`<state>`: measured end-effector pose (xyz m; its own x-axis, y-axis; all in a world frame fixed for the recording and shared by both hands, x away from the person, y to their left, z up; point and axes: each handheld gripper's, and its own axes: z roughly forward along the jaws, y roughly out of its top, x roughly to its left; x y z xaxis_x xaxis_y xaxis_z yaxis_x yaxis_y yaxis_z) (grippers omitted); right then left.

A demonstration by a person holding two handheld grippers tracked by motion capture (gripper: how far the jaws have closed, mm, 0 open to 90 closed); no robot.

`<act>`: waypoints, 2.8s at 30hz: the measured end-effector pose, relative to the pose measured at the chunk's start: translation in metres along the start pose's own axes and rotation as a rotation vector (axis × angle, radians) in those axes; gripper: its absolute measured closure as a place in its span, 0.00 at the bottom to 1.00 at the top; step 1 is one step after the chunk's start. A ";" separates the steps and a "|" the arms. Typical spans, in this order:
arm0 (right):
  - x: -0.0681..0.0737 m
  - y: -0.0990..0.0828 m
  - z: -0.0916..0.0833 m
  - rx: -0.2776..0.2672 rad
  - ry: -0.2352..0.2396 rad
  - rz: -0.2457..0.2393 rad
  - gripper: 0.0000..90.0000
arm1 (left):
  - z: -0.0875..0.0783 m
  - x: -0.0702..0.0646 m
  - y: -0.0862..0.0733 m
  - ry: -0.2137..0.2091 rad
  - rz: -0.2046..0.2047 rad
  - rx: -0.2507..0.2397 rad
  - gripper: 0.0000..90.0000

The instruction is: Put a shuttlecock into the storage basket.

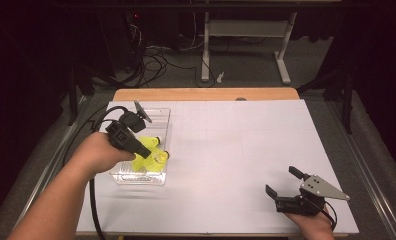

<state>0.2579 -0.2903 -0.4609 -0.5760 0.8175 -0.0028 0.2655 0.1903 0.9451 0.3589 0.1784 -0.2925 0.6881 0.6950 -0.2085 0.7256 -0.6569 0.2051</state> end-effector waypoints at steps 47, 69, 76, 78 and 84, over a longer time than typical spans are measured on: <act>-0.002 0.000 -0.002 -0.005 -0.003 0.010 0.00 | 0.026 0.041 -0.018 0.005 -0.140 -0.016 0.99; -0.002 0.000 -0.002 -0.004 -0.004 0.008 0.01 | 0.063 0.050 -0.024 -0.014 -0.201 -0.006 0.99; -0.002 0.000 -0.002 -0.004 -0.004 0.005 0.01 | 0.069 0.053 -0.029 -0.017 -0.213 -0.004 0.99; -0.002 0.000 -0.002 -0.003 -0.003 0.005 0.01 | 0.070 0.054 -0.030 -0.018 -0.219 -0.008 0.99; -0.002 0.000 -0.002 -0.003 -0.003 0.004 0.01 | 0.075 0.056 -0.033 -0.017 -0.228 -0.010 0.99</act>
<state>0.2576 -0.2925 -0.4604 -0.5722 0.8201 -0.0001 0.2653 0.1851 0.9462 0.3738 0.2171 -0.3826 0.5063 0.8202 -0.2663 0.8624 -0.4802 0.1603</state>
